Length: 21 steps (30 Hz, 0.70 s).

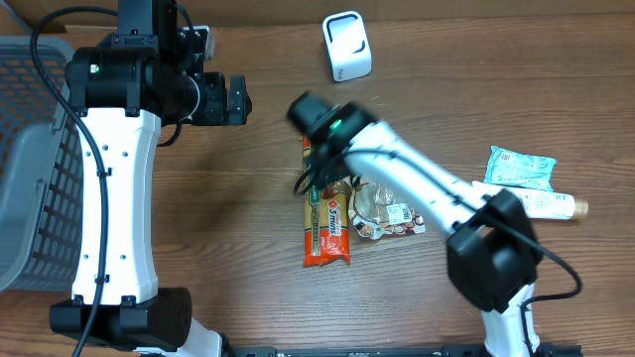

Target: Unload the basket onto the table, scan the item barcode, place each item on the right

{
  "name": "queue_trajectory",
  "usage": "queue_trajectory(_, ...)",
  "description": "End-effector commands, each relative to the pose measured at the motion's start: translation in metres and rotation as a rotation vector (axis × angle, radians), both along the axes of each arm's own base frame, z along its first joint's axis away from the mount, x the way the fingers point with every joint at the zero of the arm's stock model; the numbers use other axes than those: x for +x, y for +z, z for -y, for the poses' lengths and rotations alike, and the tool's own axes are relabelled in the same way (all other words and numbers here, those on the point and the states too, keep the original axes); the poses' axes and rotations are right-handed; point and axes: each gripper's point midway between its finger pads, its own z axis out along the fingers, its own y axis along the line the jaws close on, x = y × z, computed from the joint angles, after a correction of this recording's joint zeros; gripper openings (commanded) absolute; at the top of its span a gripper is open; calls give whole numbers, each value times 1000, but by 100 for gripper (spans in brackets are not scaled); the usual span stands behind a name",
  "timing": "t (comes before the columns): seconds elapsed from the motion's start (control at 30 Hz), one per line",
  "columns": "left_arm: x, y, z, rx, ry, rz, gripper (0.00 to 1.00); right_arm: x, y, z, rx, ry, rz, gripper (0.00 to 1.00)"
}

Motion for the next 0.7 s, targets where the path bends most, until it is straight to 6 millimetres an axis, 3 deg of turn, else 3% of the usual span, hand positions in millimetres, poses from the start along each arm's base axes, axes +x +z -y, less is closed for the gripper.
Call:
queue_trajectory(0.0,1,0,0,12,-21,3,99,19,32,20,223,8,-72,96)
queue_trajectory(0.23,1,0,0,12,-21,4,100,31,29,87,607,43,-266,97)
queue_trajectory(0.43,1,0,0,12,-21,3,100,18,-11,135,657,-43,-337,98)
queue_trajectory(0.5,1,0,0,12,-21,4,100,12,-24,141,672,-65,-351,97)
queue_trajectory(0.67,1,0,0,12,-21,4,100,-1,-49,136,748,-42,-360,97)
